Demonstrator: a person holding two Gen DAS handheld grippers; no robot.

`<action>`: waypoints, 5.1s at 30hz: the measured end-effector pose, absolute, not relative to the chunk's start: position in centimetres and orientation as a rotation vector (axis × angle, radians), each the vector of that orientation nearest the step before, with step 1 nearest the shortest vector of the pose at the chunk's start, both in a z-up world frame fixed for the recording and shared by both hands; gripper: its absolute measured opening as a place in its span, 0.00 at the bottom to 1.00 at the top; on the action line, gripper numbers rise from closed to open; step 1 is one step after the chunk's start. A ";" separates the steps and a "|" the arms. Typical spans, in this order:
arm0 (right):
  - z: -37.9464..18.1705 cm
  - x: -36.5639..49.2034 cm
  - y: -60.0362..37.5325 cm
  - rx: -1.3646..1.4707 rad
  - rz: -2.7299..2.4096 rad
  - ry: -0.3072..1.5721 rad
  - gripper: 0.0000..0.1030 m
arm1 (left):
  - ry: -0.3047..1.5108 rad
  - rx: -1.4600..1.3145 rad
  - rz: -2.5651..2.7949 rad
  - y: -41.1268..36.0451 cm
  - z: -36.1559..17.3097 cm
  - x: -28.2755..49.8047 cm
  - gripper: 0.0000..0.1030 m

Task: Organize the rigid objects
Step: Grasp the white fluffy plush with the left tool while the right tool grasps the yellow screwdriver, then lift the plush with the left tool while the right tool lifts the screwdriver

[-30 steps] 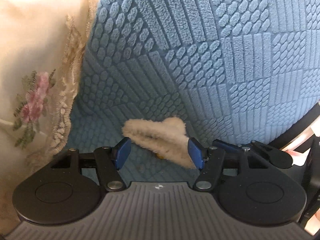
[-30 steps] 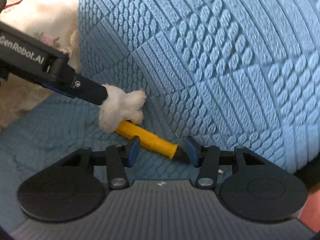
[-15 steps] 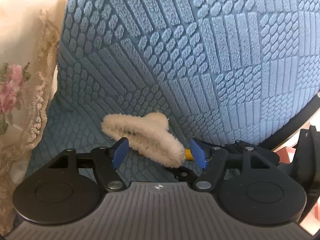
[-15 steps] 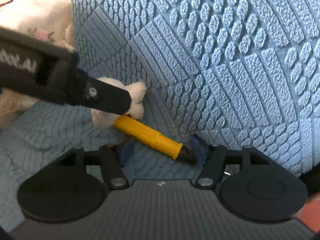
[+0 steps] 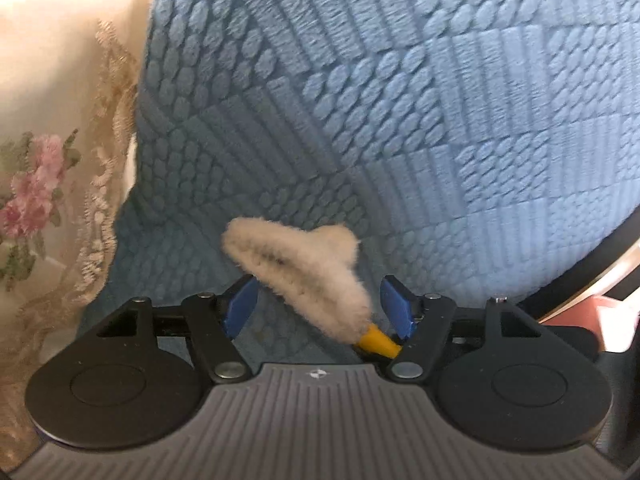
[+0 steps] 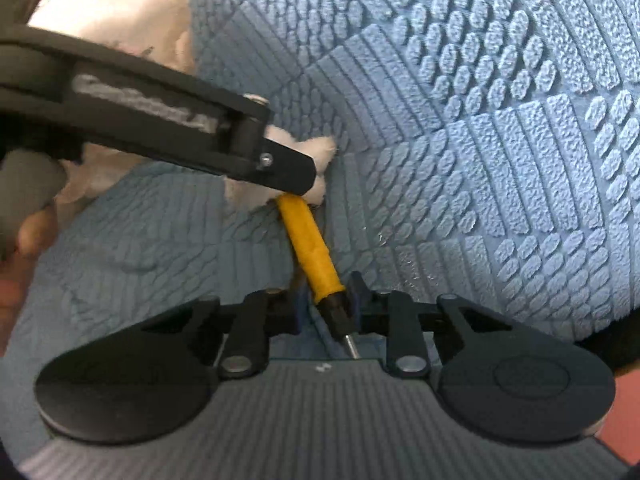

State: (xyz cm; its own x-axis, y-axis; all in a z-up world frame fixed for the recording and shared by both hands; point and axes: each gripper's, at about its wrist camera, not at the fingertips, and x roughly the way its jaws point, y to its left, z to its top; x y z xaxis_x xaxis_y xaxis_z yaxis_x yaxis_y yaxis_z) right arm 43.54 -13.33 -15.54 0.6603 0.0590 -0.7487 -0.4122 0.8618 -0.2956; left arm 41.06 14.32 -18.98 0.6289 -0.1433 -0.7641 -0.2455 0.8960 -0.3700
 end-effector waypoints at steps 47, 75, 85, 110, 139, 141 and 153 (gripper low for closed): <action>-16.4 36.1 -11.9 -0.362 0.315 0.899 0.22 | 0.962 -0.547 0.087 18.7 -19.2 37.8 0.43; -14.8 27.9 -11.4 -0.360 0.233 0.826 0.22 | 0.974 -0.475 0.105 14.0 -17.1 28.3 0.15; -14.8 22.4 -10.7 -0.412 0.161 0.787 0.22 | 0.943 -0.518 0.084 11.3 -17.4 21.9 0.15; -16.5 16.9 -13.1 -0.314 0.136 0.802 0.26 | 1.000 -0.556 0.089 7.7 -19.0 15.7 0.53; -16.9 18.6 -14.5 -0.298 0.075 0.791 0.08 | 0.969 -0.590 0.068 8.0 -19.1 17.2 0.63; -16.9 18.8 -14.6 -0.280 0.082 0.796 0.09 | 0.974 -0.587 0.072 7.9 -19.3 17.3 0.63; -18.0 19.8 -14.3 -0.285 0.103 0.856 0.22 | 0.985 -0.571 0.061 7.6 -19.5 17.9 0.70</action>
